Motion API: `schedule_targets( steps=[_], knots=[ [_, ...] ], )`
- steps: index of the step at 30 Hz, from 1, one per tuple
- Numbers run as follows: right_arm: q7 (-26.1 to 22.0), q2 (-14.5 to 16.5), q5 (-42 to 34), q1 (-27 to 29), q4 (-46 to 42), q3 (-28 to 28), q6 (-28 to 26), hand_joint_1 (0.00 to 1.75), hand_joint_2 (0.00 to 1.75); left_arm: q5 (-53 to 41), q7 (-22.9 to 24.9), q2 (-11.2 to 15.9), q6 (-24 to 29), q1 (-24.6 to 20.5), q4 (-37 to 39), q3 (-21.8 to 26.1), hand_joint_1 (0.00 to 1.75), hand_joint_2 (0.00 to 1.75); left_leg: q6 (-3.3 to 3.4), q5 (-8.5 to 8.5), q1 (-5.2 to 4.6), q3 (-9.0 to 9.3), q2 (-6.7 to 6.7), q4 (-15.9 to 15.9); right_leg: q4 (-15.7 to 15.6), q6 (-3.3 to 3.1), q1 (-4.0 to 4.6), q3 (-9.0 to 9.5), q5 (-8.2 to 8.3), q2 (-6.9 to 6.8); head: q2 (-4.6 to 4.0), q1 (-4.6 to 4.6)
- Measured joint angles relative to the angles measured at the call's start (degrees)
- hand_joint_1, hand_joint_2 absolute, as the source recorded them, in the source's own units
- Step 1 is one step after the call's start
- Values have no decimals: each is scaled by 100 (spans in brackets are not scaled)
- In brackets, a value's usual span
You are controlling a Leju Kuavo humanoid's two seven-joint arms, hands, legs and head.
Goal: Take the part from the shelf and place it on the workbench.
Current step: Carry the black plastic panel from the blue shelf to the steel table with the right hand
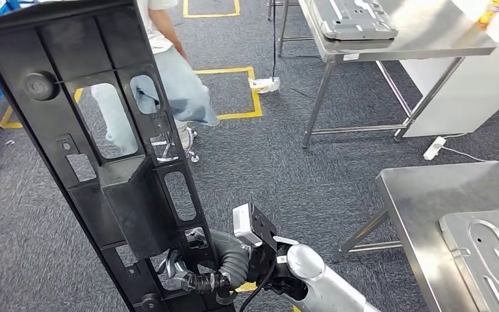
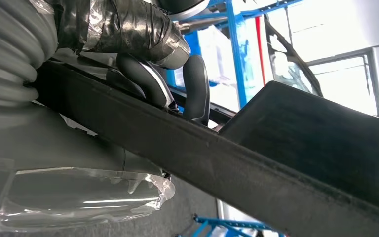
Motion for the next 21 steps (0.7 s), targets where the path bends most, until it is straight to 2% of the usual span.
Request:
schedule_targets(
  steps=[1, 3, 4, 5, 6, 8, 9, 10, 11, 12, 13, 14, 15, 16, 17, 18, 19, 21],
  knots=[
    [3, 6, -9, -13, 0, 5, 0, 175, 175, 1, -1, -1, 1, 2, 3, 1, 0, 175, -28, -15, -13, 11, 39, 3, -143, -32, 26, 67, 15, -56, 0, -1],
    [5, 12, -19, -26, 0, 9, 0, 175, 175, 1, -3, -2, 2, 1, 7, 3, 0, 175, -87, -29, -24, 45, 126, -14, -178, -94, 47, 63, 10, 31, 0, -2],
    [7, 15, -19, -28, -1, 12, 0, 175, 175, 1, -3, -1, 2, 0, 8, 4, 0, 175, -117, -56, -15, 61, 117, -5, -203, -128, 33, 79, 21, 83, 0, -3],
    [8, 19, -20, -36, -1, 13, 0, 175, 175, 1, -5, 0, 1, 0, 10, 5, 0, 175, -144, -127, -5, 45, 36, 70, -232, -170, 14, 98, 37, 139, 0, -3],
    [8, 30, -21, -46, -1, 14, 0, 175, 175, 1, -9, -1, 1, 0, 12, 5, 0, 175, -166, -257, 5, -29, -90, 258, -260, -210, -7, 118, 55, 196, 0, -5],
    [7, 56, -23, -63, 1, 18, 1, 175, 175, 3, -15, -3, -2, 1, 13, 7, 0, 175, -192, -620, 17, -360, -354, 959, -276, -258, -14, 131, 70, 317, 0, -7],
    [10, 65, -30, -65, 5, 21, 2, 175, 175, 9, -16, -4, -2, -1, 13, 8, 0, 175, -202, -759, 16, -553, -405, 1338, -272, -265, -8, 129, 71, 387, 0, -7],
    [15, 68, -44, -65, 12, 27, 4, 175, 175, 23, -14, -4, -3, -1, 13, 9, 0, 175, -207, -801, 16, -692, -422, 1586, -264, -267, -2, 129, 69, 461, 0, -7],
    [21, 68, -72, -66, 24, 34, 8, 175, 175, 38, -9, -3, -3, -2, 13, 10, 0, 175, -208, -722, 18, -738, -429, 1623, -252, -266, 0, 131, 67, 541, 0, -7],
    [26, 68, -111, -71, 38, 40, 12, 175, 175, 57, -5, -2, -7, -2, 13, 11, 0, 175, -205, -534, 23, -673, -445, 1421, -237, -261, -3, 133, 62, 623, 0, -7],
    [28, 71, -154, -82, 51, 44, 19, 175, 175, 75, -1, 2, -15, -3, 13, 11, 0, 175, -203, -289, 34, -528, -504, 1051, -218, -250, -8, 135, 54, 703, 0, -7],
    [28, 76, -198, -102, 67, 47, 27, 175, 175, 86, 5, 6, -28, -3, 14, 12, 0, 175, -199, -102, 47, -368, -626, 657, -194, -231, -4, 127, 43, 777, 0, -7],
    [28, 84, -233, -127, 84, 49, 39, 175, 175, 96, 8, 10, -48, -7, 16, 12, 0, 175, -187, 19, 60, -239, -738, 348, -167, -205, -1, 108, 36, 849, 0, -5],
    [26, 92, -262, -154, 103, 51, 55, 175, 175, 101, 10, 14, -74, -14, 18, 12, 0, 175, -172, 65, 66, -170, -826, 172, -149, -173, 0, 84, 37, 904, 0, -5],
    [24, 97, -287, -180, 129, 55, 74, 175, 175, 104, 9, 20, -104, -29, 21, 12, 0, 175, -147, 54, 59, -150, -859, 118, -144, -136, -2, 59, 48, 960, 0, -5],
    [21, 99, -307, -202, 155, 61, 91, 175, 175, 107, 6, 26, -135, -48, 25, 12, 0, 175, -112, 71, 56, -146, -812, 99, -153, -98, -6, 38, 66, 1015, 0, -4],
    [18, 99, -322, -221, 182, 66, 103, 175, 175, 109, 1, 33, -168, -70, 30, 12, 0, 175, -71, 93, 61, -143, -749, 78, -150, -65, -8, 26, 69, 1004, 0, -5],
    [10, 98, -340, -267, 233, 72, 109, 175, 175, 108, -10, 45, -224, -105, 54, 12, 0, 175, 27, 135, 72, -131, -619, 22, 43, -20, 15, -73, -65, 774, 0, 4]
  ],
)
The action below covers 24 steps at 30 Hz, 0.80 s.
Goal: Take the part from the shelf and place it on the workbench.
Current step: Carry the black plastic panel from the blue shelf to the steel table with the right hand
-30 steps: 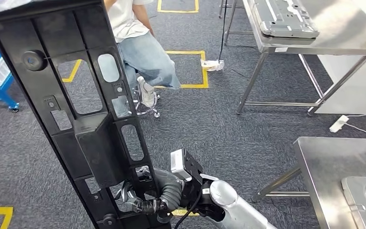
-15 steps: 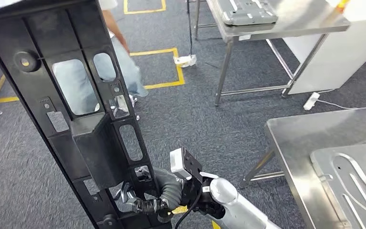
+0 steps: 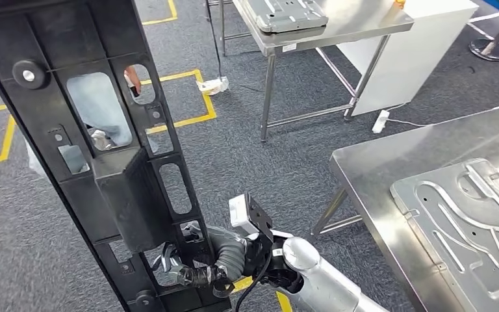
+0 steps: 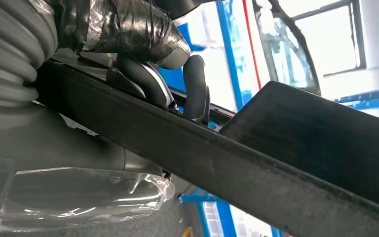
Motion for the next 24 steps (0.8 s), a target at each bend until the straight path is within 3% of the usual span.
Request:
schedule_targets(
  steps=[2, 4, 5, 6, 7, 9, 11, 13, 14, 16, 17, 19, 20, 21, 22, 24],
  knots=[
    [-10, -1, -8, -42, 42, 5, -2, 175, 175, -8, -9, 4, -31, -17, 42, 0, 0, 175, 61, 12, -13, -1, 139, -24, 622, 27, 2, -292, -347, -301, 0, 10],
    [-27, -3, -5, -50, 82, 10, -20, 175, 175, -35, -8, 8, -54, -27, 95, -5, 0, 175, 76, 4, -28, -8, 296, -22, 1280, 53, -23, -610, -600, -384, 0, 10],
    [-41, -4, -1, -45, 101, 11, -31, 175, 175, -51, -7, 9, -68, -36, 120, -10, 0, 175, 75, -2, -31, -7, 372, -21, 1374, 60, -32, -655, -585, -399, 0, 10],
    [-55, -6, 5, -42, 115, 11, -40, 175, 175, -65, -5, 10, -82, -47, 144, -15, 0, 175, 70, -9, -32, 0, 443, -20, 1220, 61, -37, -573, -457, -426, 0, 10],
    [-69, -7, 9, -41, 125, 11, -45, 175, 175, -70, -4, 10, -93, -61, 164, -19, 0, 175, 59, -19, -33, 13, 503, -20, 864, 50, -34, -381, -263, -493, 0, 10],
    [-91, -6, 10, -48, 133, 11, -46, 175, 175, -75, -4, 10, -106, -87, 193, -21, 0, 175, 19, -47, -49, 46, 604, -16, 61, -8, 12, 37, 24, -775, 0, 10],
    [-103, -4, 11, -55, 138, 10, -46, 175, 175, -86, -4, 10, -110, -110, 219, -23, 0, 175, -35, -74, -73, 73, 701, -17, -261, -71, 70, 186, 78, -907, 0, 9],
    [-114, -4, 18, -57, 144, 9, -55, 175, 175, -103, -4, 10, -119, -135, 243, -24, 0, 175, -93, -99, -82, 104, 807, -31, -290, -122, 70, 189, 103, -768, 0, 8],
    [-122, -4, 24, -57, 147, 8, -68, 175, 175, -113, -7, 11, -131, -149, 262, -25, 0, 175, -124, -136, -74, 113, 775, -6, -320, -150, 50, 206, 121, -703, 0, 9],
    [-145, 0, 45, -61, 151, 6, -104, 175, 175, -128, -17, 14, -182, -183, 326, -31, 0, 175, -176, -376, -54, -24, 523, 339, -376, -221, -1, 241, 157, -579, 0, 5],
    [-159, 2, 60, -59, 155, 5, -119, 175, 175, -140, -23, 14, -215, -199, 370, -38, 0, 175, -196, -557, -45, -179, 359, 680, -382, -244, -5, 241, 160, -519, 0, 4],
    [-182, 1, 99, -37, 168, 4, -143, 175, 175, -164, -27, 14, -271, -228, 461, -56, 0, 175, -230, -836, -41, -540, 222, 1396, -372, -267, -10, 234, 159, -371, 0, 2],
    [-187, -2, 117, -20, 175, 4, -156, 175, 175, -173, -28, 14, -292, -241, 505, -66, 0, 175, -241, -826, -37, -628, 210, 1544, -361, -265, -12, 233, 156, -289, 0, 2],
    [-191, -5, 131, -3, 180, 4, -175, 175, 175, -179, -28, 14, -308, -252, 544, -75, 0, 175, -249, -704, -29, -617, 203, 1481, -340, -256, -17, 233, 150, -203, 0, 2],
    [-196, -7, 143, 10, 184, 1, -195, 175, 175, -185, -31, 14, -319, -261, 581, -85, 0, 175, -255, -493, -14, -506, 180, 1210, -312, -240, -26, 233, 137, -118, 0, 1],
    [-210, -11, 169, 21, 184, -18, -232, 175, 175, -204, -37, 13, -315, -280, 654, -110, 0, 175, -267, -145, 29, -194, -29, 485, -225, -181, -36, 204, 94, 27, 0, 2]
  ],
)
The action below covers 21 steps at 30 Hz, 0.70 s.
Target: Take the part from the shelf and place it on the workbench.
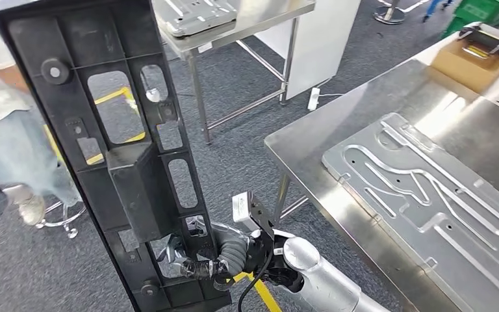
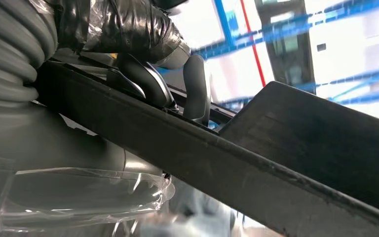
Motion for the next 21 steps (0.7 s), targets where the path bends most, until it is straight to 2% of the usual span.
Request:
schedule_targets(
  steps=[1, 2, 3, 5, 7, 9, 11, 12, 13, 14, 15, 16, 18, 19, 21],
  knots=[
    [-7, -3, 17, 5, -2, -13, -13, 175, 175, -7, -4, -1, 9, -17, 33, -15, 0, 175, 10, 75, 12, 99, -103, -233, 36, 37, 0, -32, -10, 58, 0, -1],
    [-11, -7, 36, 14, -4, -25, -25, 175, 175, -11, -7, -2, 20, -40, 62, -27, 0, 175, 26, 80, 14, 141, -182, -340, 58, 72, 0, -65, -10, 106, 0, 0],
    [-14, -15, 50, 27, -7, -35, -38, 175, 175, -12, -9, -3, 31, -63, 85, -37, 0, 175, 53, 69, 3, 142, -185, -351, 62, 105, 0, -91, 3, 153, 0, -1],
    [-15, -35, 64, 60, -8, -48, -64, 175, 175, -12, -13, -6, 48, -110, 111, -45, 0, 175, 127, 94, 9, 146, -82, -372, 46, 166, -5, -112, 22, 199, 0, 0],
    [-16, -58, 66, 70, -11, -68, -80, 175, 175, -11, -15, -5, 71, -120, 135, -50, 0, 175, 200, 128, 22, 172, 40, -427, 181, 215, 14, -178, -74, -30, 0, 10],
    [-18, -73, 69, 68, -19, -85, -86, 175, 175, -9, -16, -3, 94, -114, 157, -51, 0, 175, 247, 137, 4, 180, 145, -449, 567, 242, 21, -361, -304, -327, 0, 20],
    [-19, -82, 94, 86, -23, -87, -103, 175, 175, -3, -17, -2, 143, -118, 192, -52, 0, 175, 277, 127, -19, 175, 266, -449, 1156, 252, 9, -653, -550, -410, 0, 19],
    [-20, -89, 116, 105, -23, -87, -118, 175, 175, 3, -23, -1, 189, -123, 215, -52, 0, 175, 286, 121, -28, 175, 337, -449, 1378, 250, 7, -766, -600, -426, 0, 19],
    [-20, -100, 139, 125, -24, -87, -143, 175, 175, 10, -34, 1, 255, -129, 237, -51, 0, 175, 290, 114, -34, 181, 408, -449, 1421, 242, 7, -788, -551, -436, 0, 19],
    [-20, -113, 159, 140, -26, -89, -168, 175, 175, 20, -50, 2, 337, -137, 253, -51, 0, 175, 291, 106, -39, 190, 476, -449, 1258, 226, 11, -706, -413, -455, 0, 19],
    [-21, -125, 172, 148, -34, -95, -192, 175, 175, 32, -69, 2, 422, -148, 261, -50, 0, 175, 286, 95, -43, 206, 531, -449, 910, 198, 21, -522, -224, -516, 0, 19],
    [-23, -134, 182, 151, -49, -103, -214, 175, 175, 51, -86, 2, 508, -160, 268, -46, 0, 175, 274, 84, -50, 222, 583, -450, 539, 157, 54, -329, -94, -656, 0, 19],
    [-28, -143, 203, 152, -90, -122, -237, 175, 175, 86, -117, 7, 624, -186, 277, -34, 0, 175, 231, 61, -70, 246, 677, -448, 57, 85, 125, -96, 32, -859, 0, 17],
    [-31, -145, 216, 154, -107, -127, -247, 175, 175, 99, -132, 9, 651, -197, 282, -26, 0, 175, 203, 54, -77, 257, 728, -454, 4, 59, 156, -85, 16, -887, 0, 17],
    [-31, -154, 234, 165, -127, -131, -267, 175, 175, 109, -153, 14, 673, -222, 290, -11, 0, 175, 140, 28, -75, 289, 794, -461, -32, 18, 147, -79, 47, -750, 0, 16]
  ],
)
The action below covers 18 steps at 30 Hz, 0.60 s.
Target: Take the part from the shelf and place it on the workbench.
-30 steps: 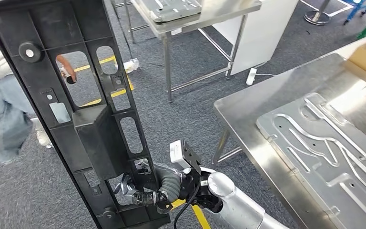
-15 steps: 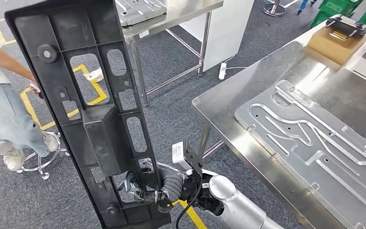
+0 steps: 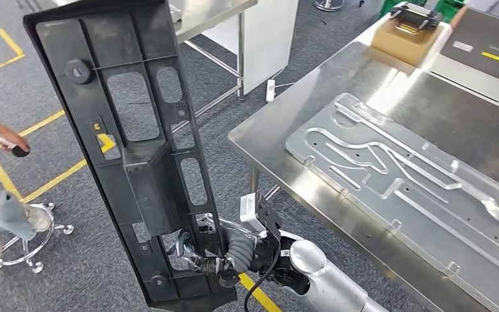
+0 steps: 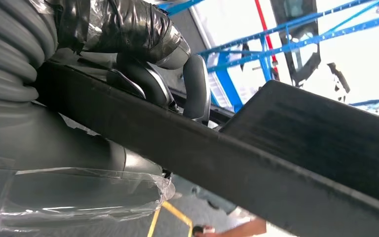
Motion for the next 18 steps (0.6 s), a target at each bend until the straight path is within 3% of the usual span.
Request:
schedule_targets(
  steps=[2, 4, 6, 7, 9, 11, 13, 15, 16, 18],
  knots=[
    [0, -12, 7, 9, -15, -7, -16, 175, 175, 8, -7, 15, 16, -12, 3, 8, 0, 175, -52, -143, 14, -40, -190, 163, -54, -63, -51, 34, 34, 118, 0, -1],
    [-2, -14, 8, 16, -23, -11, -21, 175, 175, 19, -11, 31, 30, -8, 14, 14, 0, 175, -83, -476, 29, -315, -466, 766, -75, -110, -76, 47, 53, 237, 0, -4],
    [0, -14, 16, 34, -22, -11, -23, 175, 175, 26, -13, 36, 33, -5, 27, 19, 0, 175, -100, -717, 31, -670, -542, 1452, -59, -124, -71, 38, 55, 384, 0, -7],
    [2, -17, 21, 45, -22, -11, -25, 175, 175, 24, -14, 39, 32, -6, 31, 20, 0, 175, -102, -697, 31, -754, -547, 1582, -46, -124, -67, 35, 52, 460, 0, -7],
    [4, -20, 31, 61, -22, -11, -27, 175, 175, 3, -5, 43, 22, -3, 33, 20, 0, 175, -83, -330, 33, -603, -594, 1160, -8, -114, -69, 33, 41, 625, 0, -8],
    [1, -22, 36, 65, -24, -13, -31, 175, 175, -25, 31, 50, -1, 2, 47, 20, 0, 175, -45, 8, 44, -288, -835, 412, 43, -79, -74, 11, 24, 767, 0, -6],
    [-2, -27, 45, 74, -29, -18, -35, 175, 175, -45, 88, 54, -26, -16, 63, 19, 0, 175, -12, 76, 37, -150, -1006, 88, 69, -16, -86, -35, 27, 868, 0, -6],
    [-4, -38, 63, 92, -38, -37, -39, 175, 175, -65, 145, 43, -47, -49, 67, 17, 0, 175, 31, 96, 34, -136, -919, 53, 53, 58, -93, -63, 53, 960, 0, -8],
    [-5, -44, 72, 101, -43, -49, -41, 175, 175, -71, 170, 35, -54, -59, 68, 15, 0, 175, 65, 115, 46, -123, -856, 26, 70, 90, -80, -75, 37, 912, 0, -4],
    [-11, -58, 85, 106, -52, -67, -45, 175, 175, -77, 206, 21, -59, -51, 74, 12, 0, 175, 131, 151, 73, -100, -711, -34, 377, 145, -55, -221, -167, 643, 0, 17]
  ],
)
